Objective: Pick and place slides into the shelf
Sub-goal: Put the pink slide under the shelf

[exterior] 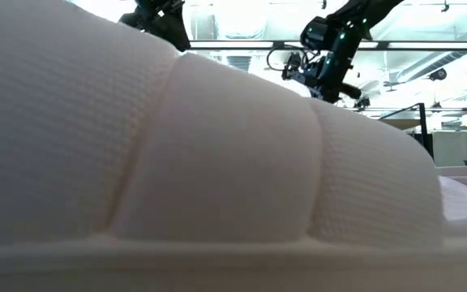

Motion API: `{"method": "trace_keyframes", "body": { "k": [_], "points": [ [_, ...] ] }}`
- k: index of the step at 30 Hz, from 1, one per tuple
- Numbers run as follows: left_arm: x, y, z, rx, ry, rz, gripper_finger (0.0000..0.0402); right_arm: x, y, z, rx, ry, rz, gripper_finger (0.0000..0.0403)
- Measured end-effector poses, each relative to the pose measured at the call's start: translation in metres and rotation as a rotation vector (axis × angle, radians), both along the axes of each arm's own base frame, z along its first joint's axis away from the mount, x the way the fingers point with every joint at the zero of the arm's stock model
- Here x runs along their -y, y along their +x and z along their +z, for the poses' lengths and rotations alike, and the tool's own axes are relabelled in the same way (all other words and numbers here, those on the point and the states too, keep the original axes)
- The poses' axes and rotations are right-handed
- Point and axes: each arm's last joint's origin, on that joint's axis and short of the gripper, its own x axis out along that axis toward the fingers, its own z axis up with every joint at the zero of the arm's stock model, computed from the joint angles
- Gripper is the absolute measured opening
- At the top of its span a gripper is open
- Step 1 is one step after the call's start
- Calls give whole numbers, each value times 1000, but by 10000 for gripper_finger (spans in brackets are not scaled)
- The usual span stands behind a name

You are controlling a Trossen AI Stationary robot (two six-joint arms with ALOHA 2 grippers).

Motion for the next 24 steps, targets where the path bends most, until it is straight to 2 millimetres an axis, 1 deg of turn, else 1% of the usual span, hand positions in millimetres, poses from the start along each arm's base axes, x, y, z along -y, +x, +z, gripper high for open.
{"method": "trace_keyframes", "body": {
  "k": [4,7,9,12,15,17,19,21,24],
  "points": [
    [0,0,0,1,0,0,51,-8,-10,18,37,-51,0,9],
    [0,0,0,-1,1,-3,51,-19,-23,33,46,-77,13,9],
    [2,0,0,-14,2,-38,51,-30,-33,44,48,-94,32,9],
    [8,2,-1,-40,-7,-154,51,-53,-47,62,53,-137,109,9],
    [20,9,-3,-65,-26,-343,51,-80,-57,76,100,-172,185,9],
    [31,15,-6,-71,-41,-451,51,-99,-61,81,138,-180,236,9],
    [44,20,-10,-78,-46,-497,51,-117,-64,82,170,-177,295,9],
    [60,21,-15,-125,-37,-536,51,-134,-65,80,192,-167,366,9],
    [82,17,-26,-230,18,-515,51,-158,-66,72,198,-150,480,9]
  ]
}}
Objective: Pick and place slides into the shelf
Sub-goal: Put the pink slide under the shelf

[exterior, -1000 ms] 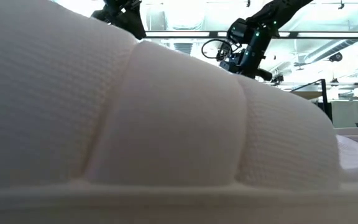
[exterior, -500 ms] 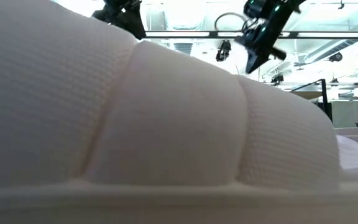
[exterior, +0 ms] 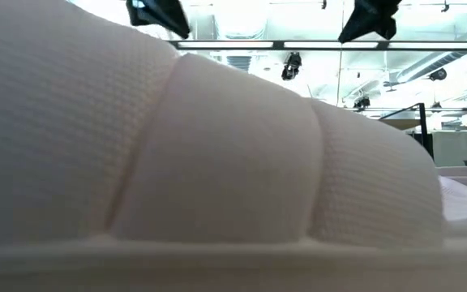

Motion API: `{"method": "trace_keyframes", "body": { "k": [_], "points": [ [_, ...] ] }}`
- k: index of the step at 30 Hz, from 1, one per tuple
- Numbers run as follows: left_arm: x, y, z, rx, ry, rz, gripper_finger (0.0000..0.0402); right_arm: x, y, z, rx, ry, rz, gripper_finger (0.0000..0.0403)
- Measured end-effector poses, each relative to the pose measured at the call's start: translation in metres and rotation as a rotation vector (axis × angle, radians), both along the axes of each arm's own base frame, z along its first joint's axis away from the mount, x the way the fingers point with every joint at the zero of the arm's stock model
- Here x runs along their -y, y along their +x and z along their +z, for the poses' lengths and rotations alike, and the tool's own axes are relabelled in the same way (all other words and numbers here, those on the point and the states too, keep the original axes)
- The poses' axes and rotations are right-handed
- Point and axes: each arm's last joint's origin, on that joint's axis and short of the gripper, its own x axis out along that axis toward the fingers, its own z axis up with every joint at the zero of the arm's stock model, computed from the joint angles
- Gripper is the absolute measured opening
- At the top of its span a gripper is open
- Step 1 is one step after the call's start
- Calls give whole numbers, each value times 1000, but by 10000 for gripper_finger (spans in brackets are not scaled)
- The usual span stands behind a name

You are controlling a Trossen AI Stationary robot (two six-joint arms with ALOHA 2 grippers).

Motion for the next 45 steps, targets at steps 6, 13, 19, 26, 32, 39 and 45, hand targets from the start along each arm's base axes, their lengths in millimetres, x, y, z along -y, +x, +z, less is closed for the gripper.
{"method": "trace_keyframes", "body": {
  "k": [6,13,19,26,32,39,45],
  "points": [
    [17,-12,-10,-29,-64,229,51,-21,1,-22,-24,33,-28,9],
    [5,-11,0,28,-95,315,51,-21,4,-22,-17,31,-57,9],
    [5,-8,3,-29,-209,53,51,-25,4,-5,48,122,49,9],
    [13,-22,-25,-321,-192,106,51,-34,5,-14,24,196,80,9],
    [42,-36,-39,-508,-176,265,51,-37,8,-25,-30,175,62,9],
    [92,-51,-50,-732,-308,322,51,-37,9,-28,-42,174,60,9],
    [142,-65,-67,-860,-364,403,58,-37,9,-28,-47,156,78,9]
  ]
}}
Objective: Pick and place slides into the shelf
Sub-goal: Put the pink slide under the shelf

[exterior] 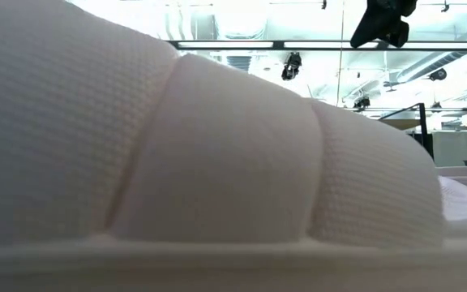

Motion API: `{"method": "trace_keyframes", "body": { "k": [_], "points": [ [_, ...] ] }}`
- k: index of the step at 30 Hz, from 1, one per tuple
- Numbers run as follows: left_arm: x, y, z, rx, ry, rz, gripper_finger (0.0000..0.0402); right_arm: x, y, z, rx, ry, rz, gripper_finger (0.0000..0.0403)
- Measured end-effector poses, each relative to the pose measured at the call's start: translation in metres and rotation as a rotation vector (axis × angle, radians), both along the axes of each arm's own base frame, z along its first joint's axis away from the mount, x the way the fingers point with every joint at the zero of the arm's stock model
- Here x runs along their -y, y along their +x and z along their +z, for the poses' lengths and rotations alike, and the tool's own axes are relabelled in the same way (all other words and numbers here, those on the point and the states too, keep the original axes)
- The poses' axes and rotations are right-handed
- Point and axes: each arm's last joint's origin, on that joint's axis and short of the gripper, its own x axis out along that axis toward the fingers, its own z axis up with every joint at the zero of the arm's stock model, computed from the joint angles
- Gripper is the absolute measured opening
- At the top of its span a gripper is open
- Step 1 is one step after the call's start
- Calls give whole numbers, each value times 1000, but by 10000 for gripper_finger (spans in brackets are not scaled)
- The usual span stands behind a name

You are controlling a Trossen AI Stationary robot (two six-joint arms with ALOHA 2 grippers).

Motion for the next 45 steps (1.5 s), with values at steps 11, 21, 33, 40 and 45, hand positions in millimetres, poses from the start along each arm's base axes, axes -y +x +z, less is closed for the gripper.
{"method": "trace_keyframes", "body": {
  "k": [11,21,33,40,45],
  "points": [
    [47,2,-30,-99,75,10,162,0,0,0,-6,-22,24,9],
    [61,6,-81,-245,221,-13,185,0,0,0,-5,-15,21,9],
    [42,-15,-119,-368,384,13,181,0,0,0,-3,-3,5,9],
    [29,-24,-125,-366,369,-44,93,0,0,-1,-9,4,-3,9],
    [25,-22,-120,-299,335,-49,10,0,-1,-2,-15,3,-3,9]
  ]
}}
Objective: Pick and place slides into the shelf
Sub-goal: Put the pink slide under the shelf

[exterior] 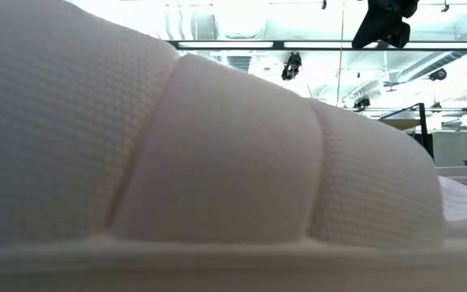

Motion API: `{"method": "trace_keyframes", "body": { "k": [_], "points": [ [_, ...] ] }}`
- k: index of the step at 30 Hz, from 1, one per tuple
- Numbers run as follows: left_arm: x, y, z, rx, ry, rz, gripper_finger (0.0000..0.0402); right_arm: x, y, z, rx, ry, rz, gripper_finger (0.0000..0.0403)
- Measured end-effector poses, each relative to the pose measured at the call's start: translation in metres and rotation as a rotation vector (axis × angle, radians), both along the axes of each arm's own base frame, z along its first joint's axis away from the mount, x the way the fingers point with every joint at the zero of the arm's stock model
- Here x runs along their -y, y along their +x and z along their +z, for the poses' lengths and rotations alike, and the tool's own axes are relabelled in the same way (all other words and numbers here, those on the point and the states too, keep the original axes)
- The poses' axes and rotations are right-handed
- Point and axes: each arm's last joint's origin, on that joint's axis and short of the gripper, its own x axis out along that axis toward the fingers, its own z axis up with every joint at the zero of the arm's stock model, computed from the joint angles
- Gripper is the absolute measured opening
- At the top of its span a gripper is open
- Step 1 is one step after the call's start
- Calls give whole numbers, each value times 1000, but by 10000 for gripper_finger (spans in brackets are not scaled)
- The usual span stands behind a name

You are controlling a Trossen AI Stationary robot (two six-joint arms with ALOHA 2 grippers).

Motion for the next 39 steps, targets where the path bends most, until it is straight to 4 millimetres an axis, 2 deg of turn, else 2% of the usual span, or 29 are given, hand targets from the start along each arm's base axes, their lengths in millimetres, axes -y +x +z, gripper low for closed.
{"method": "trace_keyframes", "body": {
  "k": [2,5,7,10,12,15,19,22,25,28,32,36,39],
  "points": [
    [0,5,7,38,-34,-18,8,0,0,0,2,0,0,9],
    [0,16,34,173,-92,-57,3,0,-1,2,9,5,-5,9],
    [0,23,62,317,-88,-109,3,0,-3,4,23,8,-9,9],
    [-1,34,117,632,-22,-253,2,0,-7,10,56,7,-8,9],
    [-12,36,149,773,111,-309,1,0,-12,15,86,5,-7,9],
    [-37,53,174,858,216,-431,1,0,-23,27,158,-7,-14,9],
    [-85,85,184,734,370,-561,1,1,-40,42,270,-41,-87,9],
    [-123,115,194,723,463,-618,0,2,-52,51,362,-55,-152,9],
    [-160,146,210,807,511,-680,0,3,-62,57,423,-67,-190,9],
    [-194,172,231,967,575,-742,0,4,-68,60,464,-83,-220,9],
    [-234,191,249,1079,736,-732,0,5,-75,67,533,-106,-268,9],
    [-267,204,244,1130,753,-710,0,6,-81,73,606,-129,-324,9],
    [-281,218,227,1084,727,-716,0,7,-81,75,627,-136,-356,9]
  ]
}}
